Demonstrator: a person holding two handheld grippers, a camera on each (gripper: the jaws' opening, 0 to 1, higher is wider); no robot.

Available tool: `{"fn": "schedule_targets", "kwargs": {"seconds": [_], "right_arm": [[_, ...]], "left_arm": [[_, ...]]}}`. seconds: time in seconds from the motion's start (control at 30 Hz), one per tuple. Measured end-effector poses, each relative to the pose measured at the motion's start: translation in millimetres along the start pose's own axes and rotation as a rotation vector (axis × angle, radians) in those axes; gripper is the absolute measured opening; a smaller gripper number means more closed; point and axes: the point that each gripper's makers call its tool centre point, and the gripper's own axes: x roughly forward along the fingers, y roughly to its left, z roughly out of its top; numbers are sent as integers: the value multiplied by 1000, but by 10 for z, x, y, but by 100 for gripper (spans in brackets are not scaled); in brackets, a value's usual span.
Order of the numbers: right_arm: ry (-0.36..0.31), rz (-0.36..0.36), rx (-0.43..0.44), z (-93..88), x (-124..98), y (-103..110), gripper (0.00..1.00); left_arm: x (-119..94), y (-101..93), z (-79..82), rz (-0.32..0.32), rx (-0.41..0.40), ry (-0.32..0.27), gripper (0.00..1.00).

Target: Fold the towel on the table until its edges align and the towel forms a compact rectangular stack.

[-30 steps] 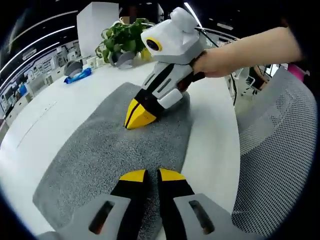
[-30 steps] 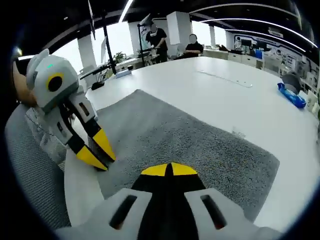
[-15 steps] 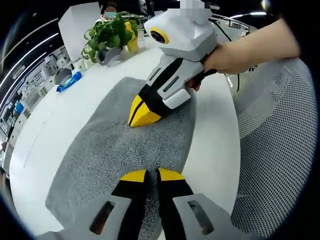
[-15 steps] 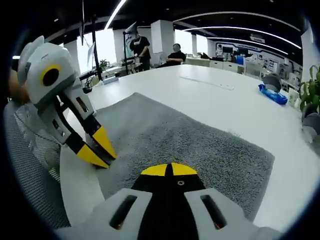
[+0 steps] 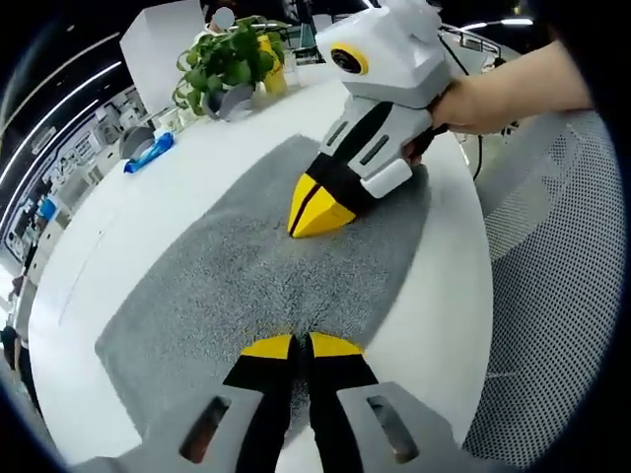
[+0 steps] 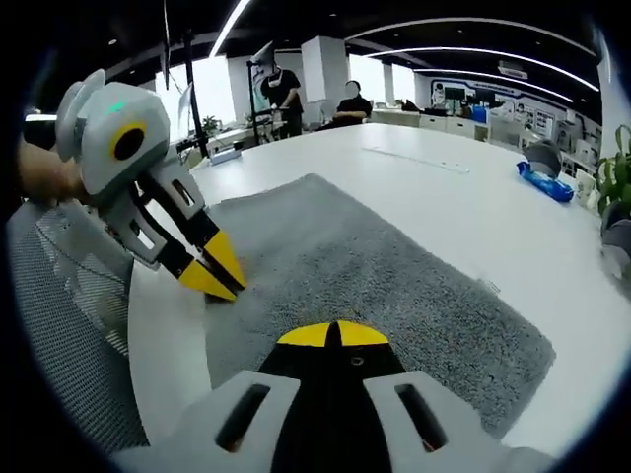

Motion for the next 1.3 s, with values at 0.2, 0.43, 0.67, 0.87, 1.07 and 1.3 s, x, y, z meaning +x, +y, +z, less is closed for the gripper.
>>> {"fn": "schedule_targets", "kwargs": {"seconds": [0.2, 0.43, 0.67, 0.87, 1.07, 1.3], "right_arm": [[-3, 40, -13, 11, 32, 134, 0], [3, 38, -24, 13, 39, 167, 0], [-16, 30, 16, 16, 34, 154, 0], [-20, 40, 39, 14, 33, 158, 0], [-24, 42, 40, 16, 34, 163, 0], [-25, 63, 34, 18, 37, 215, 0]], "left_arm": [[-32, 172, -111, 47, -36, 5, 4], [-93, 189, -77, 79, -34, -6, 5], [-118, -283, 502, -137, -135, -238, 9], [54, -473, 259, -168, 27, -137, 8], [41, -393, 254, -167, -12, -151, 6], [27, -182, 123, -103, -66, -82, 1]]}}
